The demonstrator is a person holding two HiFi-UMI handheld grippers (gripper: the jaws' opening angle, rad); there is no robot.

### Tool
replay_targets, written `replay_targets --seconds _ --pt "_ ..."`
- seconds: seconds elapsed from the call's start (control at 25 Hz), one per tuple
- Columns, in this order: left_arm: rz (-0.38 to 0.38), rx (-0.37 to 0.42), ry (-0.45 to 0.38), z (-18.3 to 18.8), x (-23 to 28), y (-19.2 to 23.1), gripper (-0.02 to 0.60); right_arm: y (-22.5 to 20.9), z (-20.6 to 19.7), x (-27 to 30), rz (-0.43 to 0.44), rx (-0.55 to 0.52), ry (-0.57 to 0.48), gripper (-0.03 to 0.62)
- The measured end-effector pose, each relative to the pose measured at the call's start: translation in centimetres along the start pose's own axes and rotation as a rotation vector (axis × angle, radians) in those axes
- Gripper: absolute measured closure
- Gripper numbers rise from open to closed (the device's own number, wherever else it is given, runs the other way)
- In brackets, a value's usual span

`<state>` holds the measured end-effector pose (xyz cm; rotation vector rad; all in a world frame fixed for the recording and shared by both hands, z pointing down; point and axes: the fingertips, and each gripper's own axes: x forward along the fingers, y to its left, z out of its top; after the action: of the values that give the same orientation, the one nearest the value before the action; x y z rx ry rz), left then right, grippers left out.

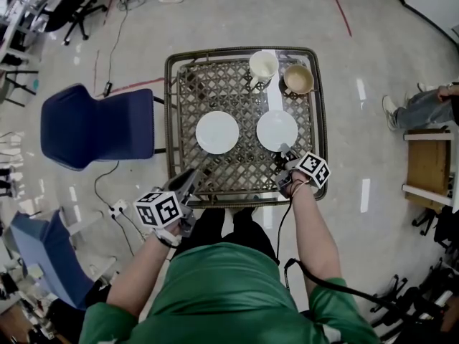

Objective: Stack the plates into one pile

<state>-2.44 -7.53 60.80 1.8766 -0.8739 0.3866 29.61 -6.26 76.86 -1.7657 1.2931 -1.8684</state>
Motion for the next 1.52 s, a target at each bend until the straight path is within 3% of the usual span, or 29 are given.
replay_targets --seconds 0.24,0.36,0.84,1.52 --pt "0.017 -0.004 -0.007 0.0 -0.6 0.4 0.514 0.0 -0.2 0.7 -0.025 -0.015 0.030 0.524" --pt "0.021 -0.005 -0.009 -0.3 -0.9 0.5 0.514 -0.1 0.0 0.6 -0.017 0.026 -0.002 0.539" --pt "0.000 0.013 -0.022 -1.5 -1.5 -0.9 0.514 4.0 0.8 -2.8 0.206 0.018 -0.092 0.566" --pt "0.003 0.016 -0.091 -4.5 -3.8 -2.5 0.514 8.5 -2.7 -7.6 0.447 0.004 -0.036 0.566"
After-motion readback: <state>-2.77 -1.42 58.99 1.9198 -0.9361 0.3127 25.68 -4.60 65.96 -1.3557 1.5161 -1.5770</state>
